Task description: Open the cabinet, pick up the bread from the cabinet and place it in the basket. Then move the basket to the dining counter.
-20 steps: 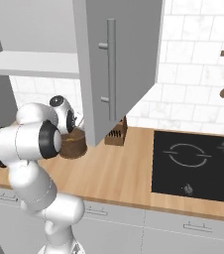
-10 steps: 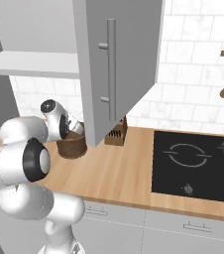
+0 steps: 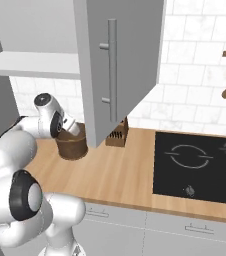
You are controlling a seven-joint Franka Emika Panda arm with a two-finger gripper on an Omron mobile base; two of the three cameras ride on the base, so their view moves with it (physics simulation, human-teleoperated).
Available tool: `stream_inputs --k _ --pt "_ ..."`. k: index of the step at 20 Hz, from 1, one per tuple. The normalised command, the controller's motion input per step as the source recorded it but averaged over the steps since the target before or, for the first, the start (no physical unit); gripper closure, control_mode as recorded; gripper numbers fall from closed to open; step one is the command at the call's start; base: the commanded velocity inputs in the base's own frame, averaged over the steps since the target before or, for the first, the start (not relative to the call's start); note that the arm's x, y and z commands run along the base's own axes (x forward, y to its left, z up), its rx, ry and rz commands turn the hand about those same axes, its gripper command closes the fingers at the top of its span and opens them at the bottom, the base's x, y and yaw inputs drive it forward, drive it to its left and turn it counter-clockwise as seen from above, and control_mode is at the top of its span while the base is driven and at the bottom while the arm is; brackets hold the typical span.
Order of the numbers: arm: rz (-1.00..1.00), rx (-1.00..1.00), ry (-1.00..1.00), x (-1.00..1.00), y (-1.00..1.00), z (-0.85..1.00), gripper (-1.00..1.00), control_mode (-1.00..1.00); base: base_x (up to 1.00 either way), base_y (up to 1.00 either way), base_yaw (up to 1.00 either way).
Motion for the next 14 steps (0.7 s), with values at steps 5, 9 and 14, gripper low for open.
stream_inputs --k 5,9,14 --pt "0.0 0.02 0.03 -0.53 -0.09 0.03 -1.0 -1.0 0.0 0.0 0.0" --pt "-0.02 0.03 0.0 -0.45 -0.19 -0.03 -1.0 -1.0 0.0 0.0 0.0" --pt "-0.12 0.08 0.0 -0.18 -0.27 0.0 -1.0 -1.0 0.0 0.0 0.0"
